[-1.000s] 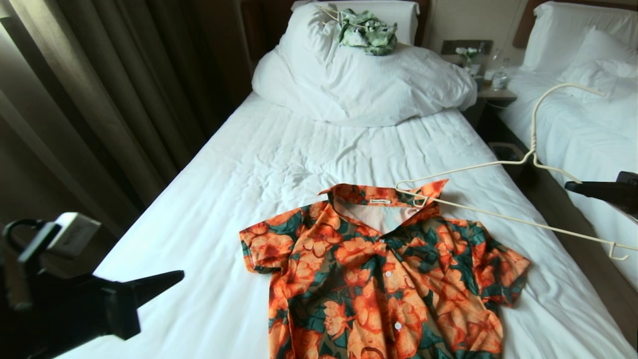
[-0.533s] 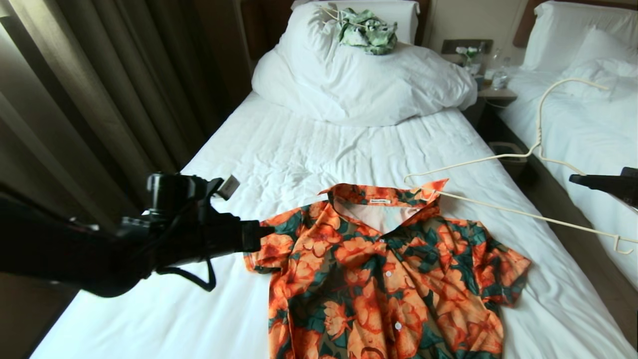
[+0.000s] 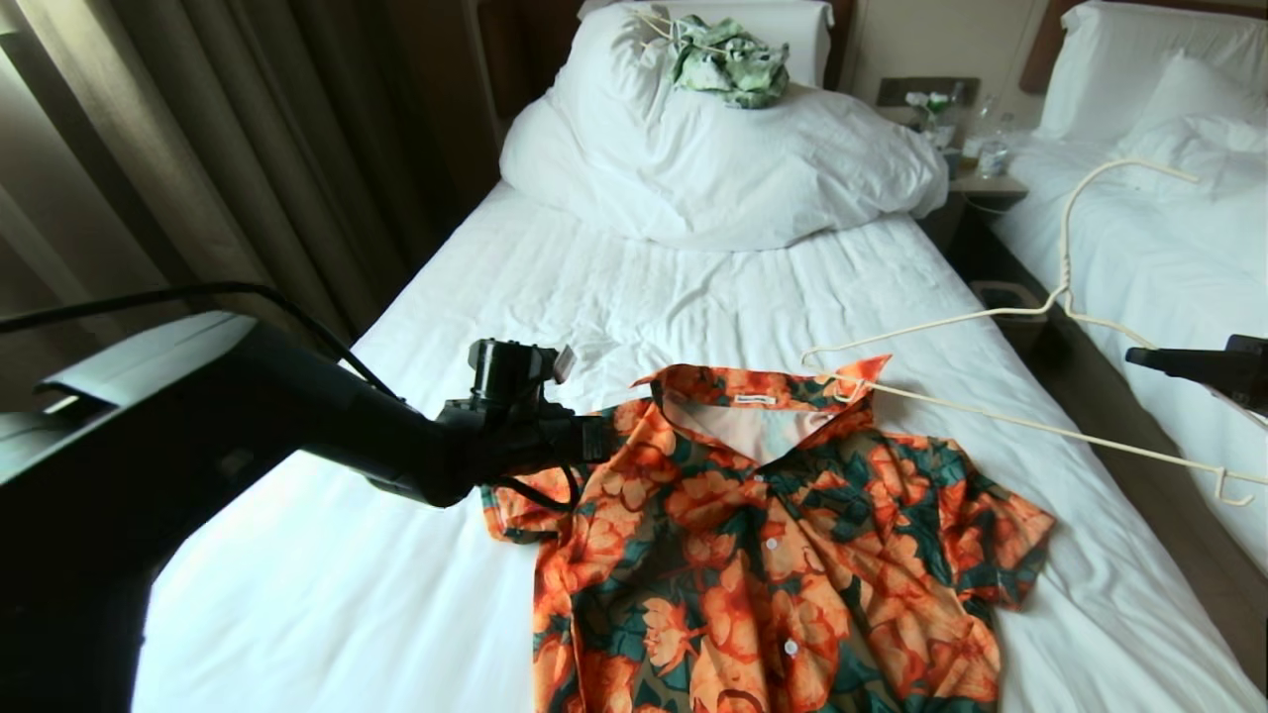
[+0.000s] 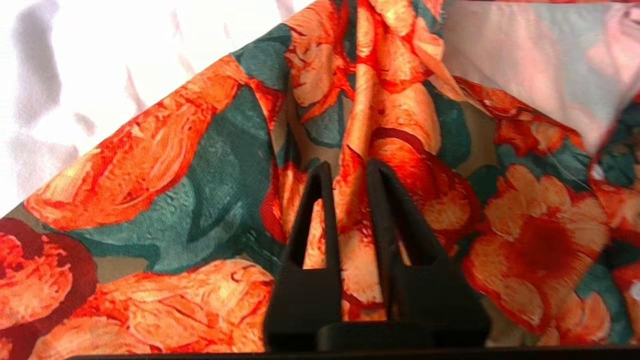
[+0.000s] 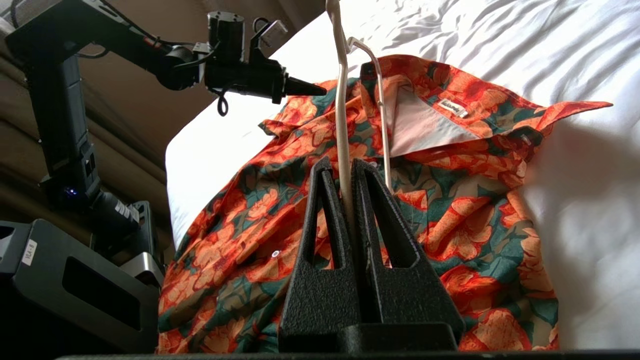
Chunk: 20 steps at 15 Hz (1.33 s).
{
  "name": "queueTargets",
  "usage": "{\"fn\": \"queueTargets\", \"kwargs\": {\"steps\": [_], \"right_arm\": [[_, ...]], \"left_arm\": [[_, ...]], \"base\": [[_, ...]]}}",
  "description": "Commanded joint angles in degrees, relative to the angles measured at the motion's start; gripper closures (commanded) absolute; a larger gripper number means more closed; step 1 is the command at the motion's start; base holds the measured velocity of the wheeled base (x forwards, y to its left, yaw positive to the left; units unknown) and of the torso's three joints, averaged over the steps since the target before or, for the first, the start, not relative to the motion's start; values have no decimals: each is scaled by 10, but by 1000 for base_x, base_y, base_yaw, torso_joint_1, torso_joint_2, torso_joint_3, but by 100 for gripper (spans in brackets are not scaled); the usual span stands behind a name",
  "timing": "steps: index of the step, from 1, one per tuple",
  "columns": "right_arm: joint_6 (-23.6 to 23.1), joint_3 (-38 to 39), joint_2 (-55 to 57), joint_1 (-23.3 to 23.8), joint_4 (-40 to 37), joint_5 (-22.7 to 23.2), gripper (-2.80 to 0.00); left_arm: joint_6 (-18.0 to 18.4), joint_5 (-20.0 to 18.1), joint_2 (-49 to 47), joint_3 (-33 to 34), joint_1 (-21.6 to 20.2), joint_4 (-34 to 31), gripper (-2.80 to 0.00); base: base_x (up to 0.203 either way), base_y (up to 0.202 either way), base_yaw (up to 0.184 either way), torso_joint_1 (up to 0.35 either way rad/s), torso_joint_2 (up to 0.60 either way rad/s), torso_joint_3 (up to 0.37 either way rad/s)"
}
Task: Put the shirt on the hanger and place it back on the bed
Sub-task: Lift the shirt and hanger
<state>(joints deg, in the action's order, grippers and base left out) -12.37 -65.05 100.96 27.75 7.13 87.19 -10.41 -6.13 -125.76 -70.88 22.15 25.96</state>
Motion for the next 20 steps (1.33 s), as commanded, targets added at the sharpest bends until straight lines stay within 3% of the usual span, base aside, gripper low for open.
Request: {"fn": "queueTargets", "kwargs": {"steps": [1,8,15,20], "right_arm": [[-1,0,4,-1,1,5,0],[-1,-1,16,-2,4,5,0],[-2,-2,22,-3,4,5,0],[-3,-2,23,-5,4,5,0]], "left_arm": [[-2,22,-43,-49,8,0,-280],[-4,73,-88,-149,49,-1,-280],[-2,86,-148,-241,53,-3,-280],[-2,89,-175,-271,53,-4,-280]], "base": [[0,0,0,0,0,0],[0,0,0,0,0,0],[0,0,0,0,0,0],[0,0,0,0,0,0]]}}
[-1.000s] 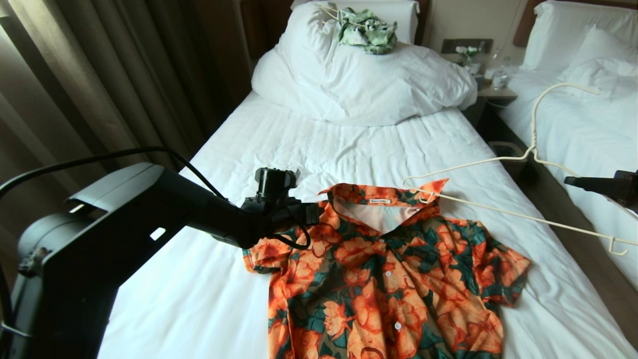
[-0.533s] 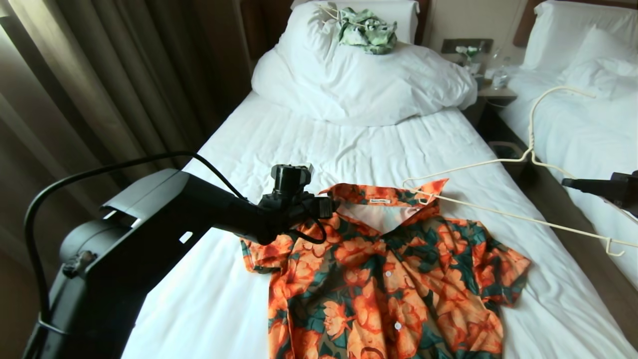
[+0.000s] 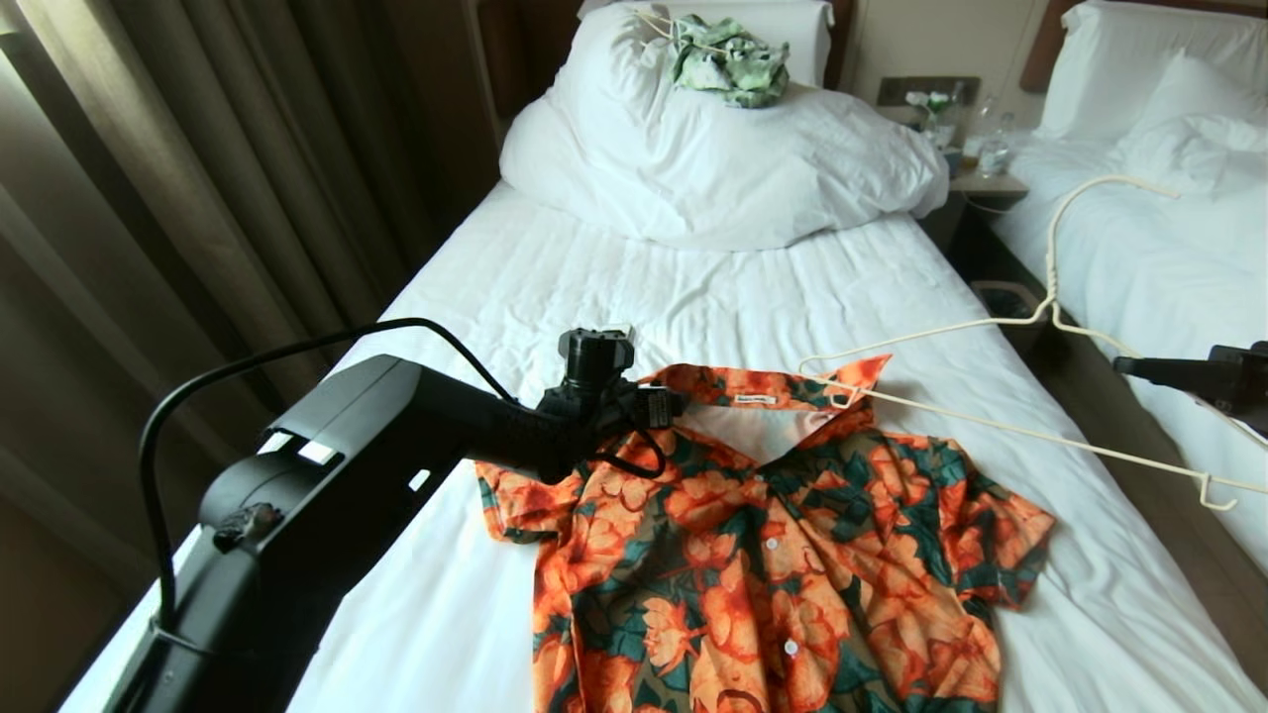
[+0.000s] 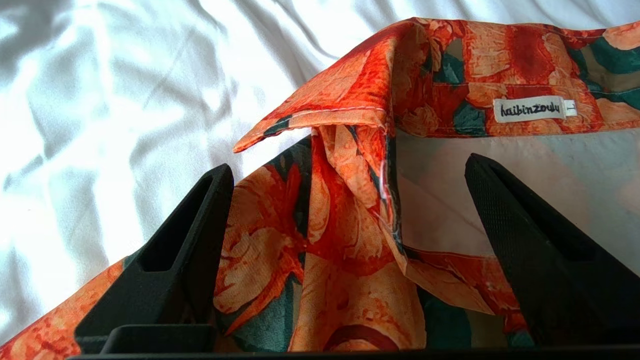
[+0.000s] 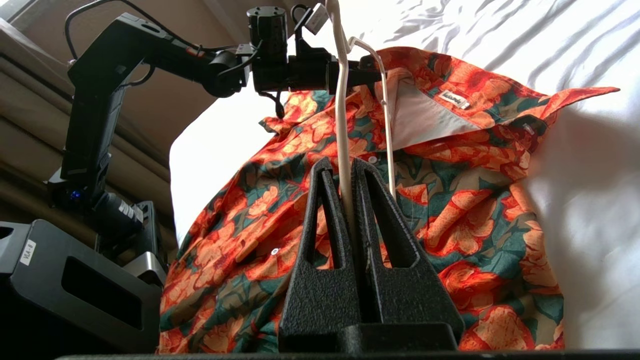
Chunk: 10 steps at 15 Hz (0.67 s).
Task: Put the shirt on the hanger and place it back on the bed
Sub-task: Lift the shirt and hanger
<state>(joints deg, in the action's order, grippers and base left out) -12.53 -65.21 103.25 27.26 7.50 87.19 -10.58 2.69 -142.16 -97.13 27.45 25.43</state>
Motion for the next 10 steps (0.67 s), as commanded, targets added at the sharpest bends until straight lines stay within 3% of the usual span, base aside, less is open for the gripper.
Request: {"fn": "queueTargets", "kwargs": {"steps": [1,2,10], "right_arm": [[-1,0,0,0,1,5,0],[-1,0,0,0,1,5,0],[-2,1,6,-6,1,5,0]], "left_arm": [[-1,0,-13,-12,0,-1,-280],[-1,0,-15,-13,0,-2,0],[-1,0,-15,-13,-1,1,0]], "base": [[0,0,0,0,0,0],[0,0,0,0,0,0],[0,0,0,0,0,0]]}}
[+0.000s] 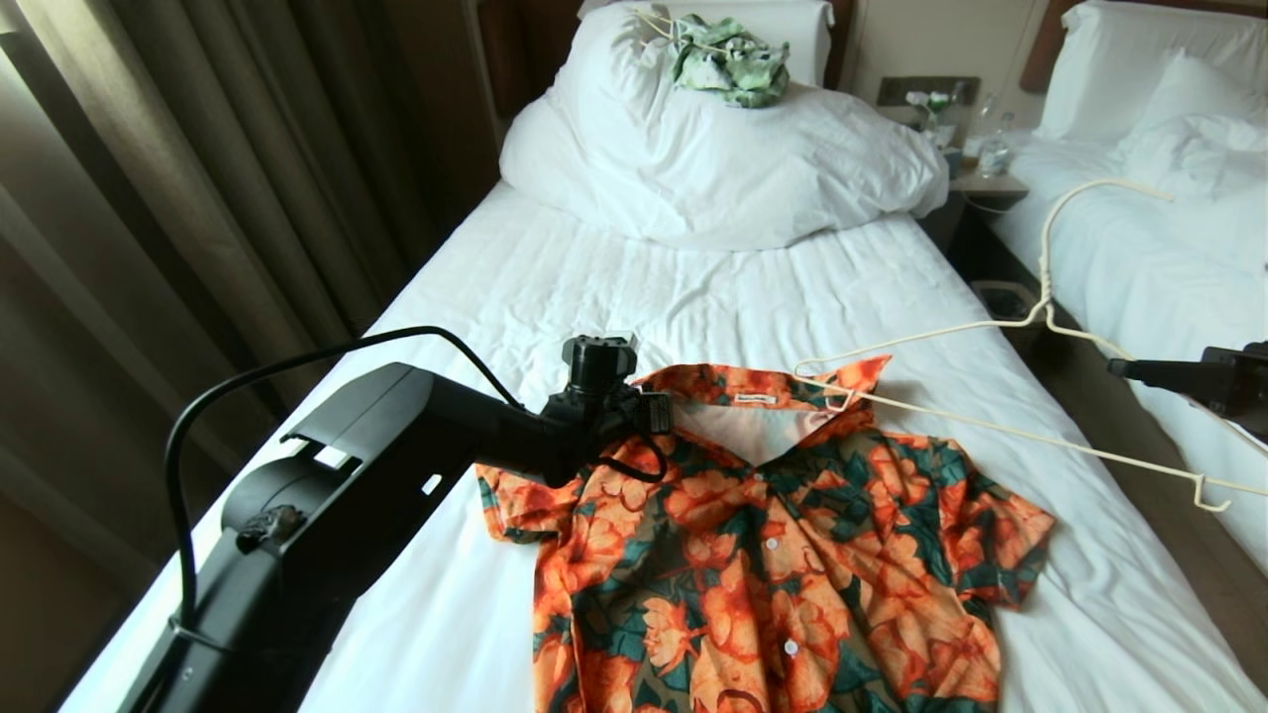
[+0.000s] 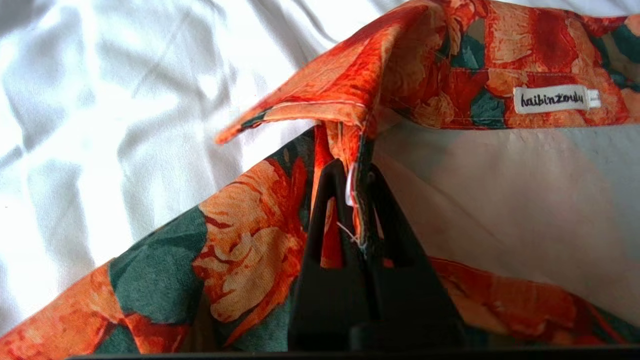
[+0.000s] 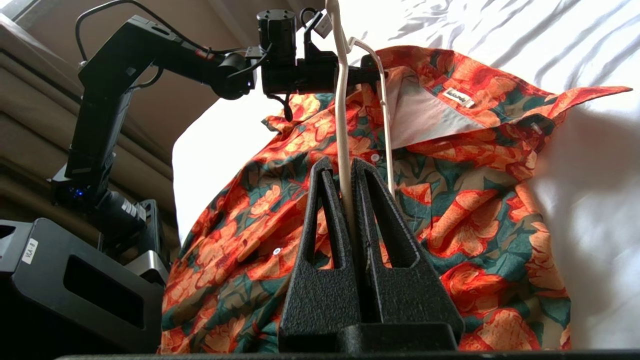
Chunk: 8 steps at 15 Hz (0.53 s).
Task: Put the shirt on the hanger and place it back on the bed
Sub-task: Lift the shirt and hanger
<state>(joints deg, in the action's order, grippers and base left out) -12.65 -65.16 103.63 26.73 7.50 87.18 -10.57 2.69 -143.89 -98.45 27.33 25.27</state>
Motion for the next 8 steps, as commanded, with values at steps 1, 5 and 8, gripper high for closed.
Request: {"fn": "queueTargets", "kwargs": {"steps": [1,5,8], "right_arm": [[-1,0,3,-2,1,5,0],[-2,-1,12,-7,1,5,0],[-3,0,25,-21,1,5,0]], "left_arm": [[-1,0,3,0,1,4,0],[-1,4,19,13,1,16,0],[-1,45,50,40,12,15,0]], "base": [[0,0,0,0,0,0],[0,0,0,0,0,0],[0,0,0,0,0,0]]}}
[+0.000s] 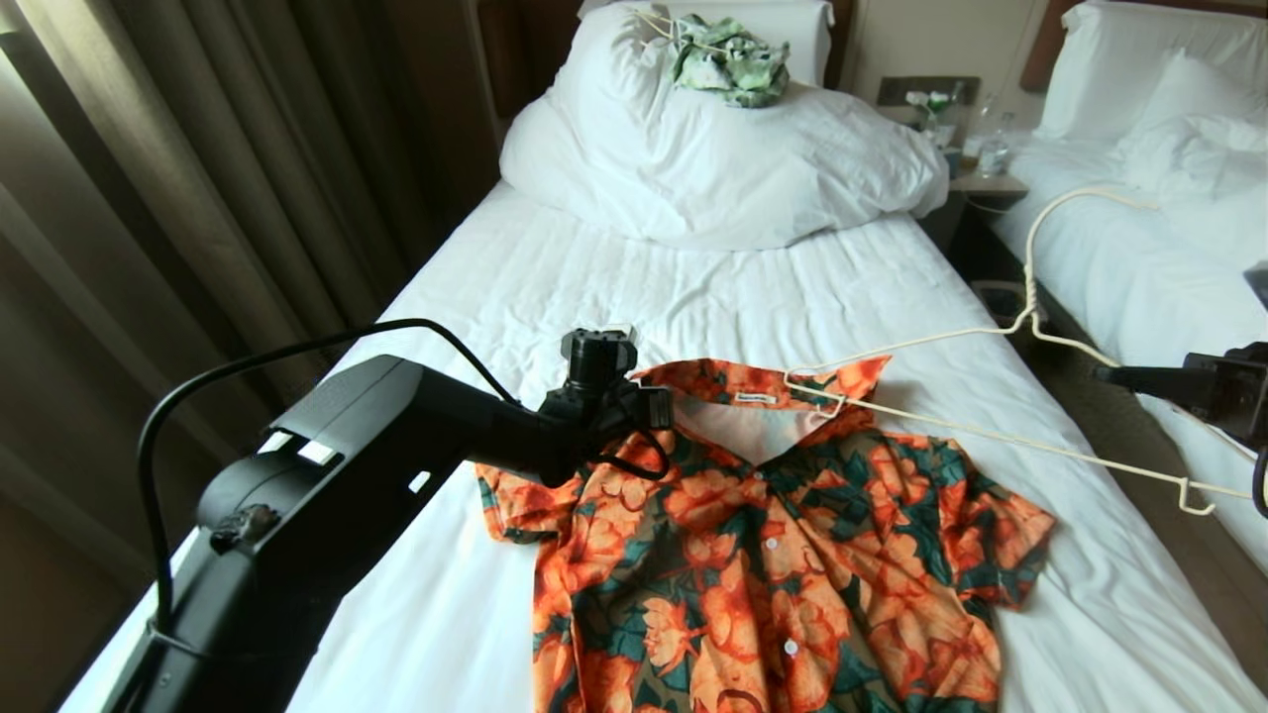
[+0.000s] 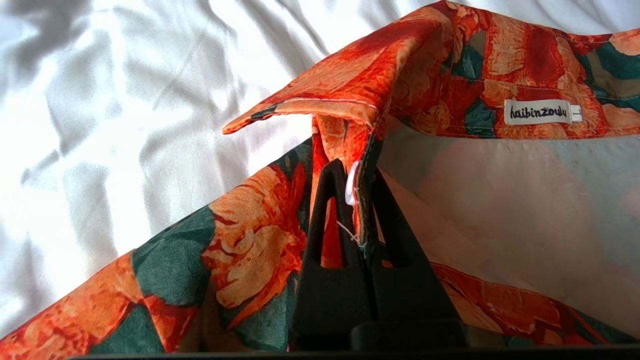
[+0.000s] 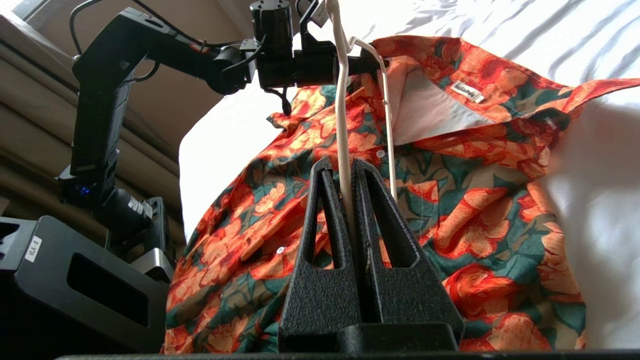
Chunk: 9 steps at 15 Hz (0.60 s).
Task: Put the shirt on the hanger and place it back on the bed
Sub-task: Lift the shirt and hanger
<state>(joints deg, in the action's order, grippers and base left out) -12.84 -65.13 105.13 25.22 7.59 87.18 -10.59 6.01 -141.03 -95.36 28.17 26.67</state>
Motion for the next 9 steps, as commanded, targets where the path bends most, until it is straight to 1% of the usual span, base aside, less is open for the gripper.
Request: {"fn": "queueTargets", "kwargs": {"steps": [1,4,6,9], "right_arm": [[-1,0,19,-11,1,5,0],[-1,-1,52,-32,2,5,0],[-1,-3,61,-36,2,5,0],[0,-14,85,-44,3,5,0]], "left_arm": [[0,25,30,18,7,1,0],[0,33,54,43,14,2,0],[-1,33,70,58,23,2,0],[0,51,79,75,41,2,0]], "base": [[0,0,0,0,0,0],[0,0,0,0,0,0],[0,0,0,0,0,0],[0,0,0,0,0,0]]}}
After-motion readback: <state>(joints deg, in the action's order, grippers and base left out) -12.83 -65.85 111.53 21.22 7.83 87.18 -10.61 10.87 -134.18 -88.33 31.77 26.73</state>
